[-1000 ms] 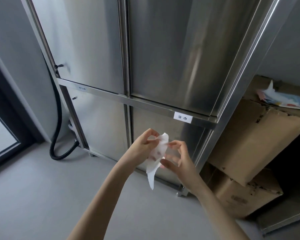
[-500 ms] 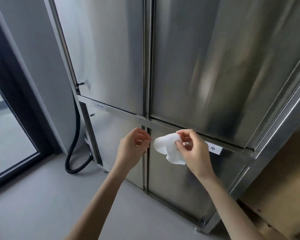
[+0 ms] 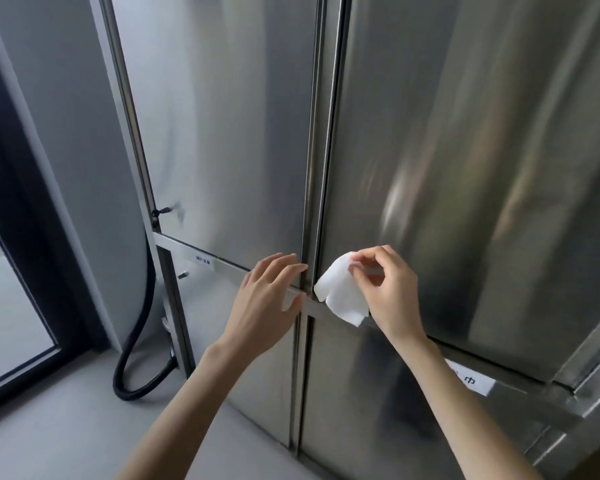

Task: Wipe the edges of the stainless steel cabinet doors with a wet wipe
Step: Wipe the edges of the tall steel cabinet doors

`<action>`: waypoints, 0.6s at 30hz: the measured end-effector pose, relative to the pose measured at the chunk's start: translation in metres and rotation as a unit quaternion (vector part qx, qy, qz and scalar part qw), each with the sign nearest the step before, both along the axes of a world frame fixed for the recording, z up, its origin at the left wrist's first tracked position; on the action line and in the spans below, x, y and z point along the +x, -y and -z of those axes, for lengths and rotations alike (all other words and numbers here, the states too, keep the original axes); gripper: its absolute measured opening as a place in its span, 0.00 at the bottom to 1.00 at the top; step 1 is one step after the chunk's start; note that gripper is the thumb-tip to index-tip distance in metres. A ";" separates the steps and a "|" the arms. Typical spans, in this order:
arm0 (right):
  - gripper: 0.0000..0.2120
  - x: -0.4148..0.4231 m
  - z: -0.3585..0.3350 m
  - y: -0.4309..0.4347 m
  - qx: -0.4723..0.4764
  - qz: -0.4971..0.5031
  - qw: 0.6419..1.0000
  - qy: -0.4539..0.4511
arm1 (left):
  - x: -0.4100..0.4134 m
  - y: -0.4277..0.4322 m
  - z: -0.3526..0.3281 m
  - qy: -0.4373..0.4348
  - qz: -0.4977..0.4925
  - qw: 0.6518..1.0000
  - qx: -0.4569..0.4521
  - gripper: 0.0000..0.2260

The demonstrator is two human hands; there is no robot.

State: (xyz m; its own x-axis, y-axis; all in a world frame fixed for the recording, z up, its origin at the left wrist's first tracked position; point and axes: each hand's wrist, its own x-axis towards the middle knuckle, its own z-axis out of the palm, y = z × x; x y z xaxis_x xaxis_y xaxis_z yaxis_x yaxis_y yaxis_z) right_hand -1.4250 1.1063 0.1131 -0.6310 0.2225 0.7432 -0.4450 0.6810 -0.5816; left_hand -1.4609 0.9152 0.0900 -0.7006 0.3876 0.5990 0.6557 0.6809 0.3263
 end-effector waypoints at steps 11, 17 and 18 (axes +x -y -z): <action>0.06 -0.075 -0.038 0.043 0.026 0.120 0.986 -0.112 | -0.112 0.036 -0.033 -0.109 0.096 0.988 -0.041 0.21; 0.06 -0.120 -0.075 0.061 0.033 0.218 0.960 -0.175 | -0.184 0.057 -0.077 -0.226 0.126 0.965 -0.046 0.24; 0.06 -0.126 -0.086 0.062 0.037 0.231 0.954 -0.188 | -0.194 0.057 -0.087 -0.242 0.128 0.961 -0.049 0.25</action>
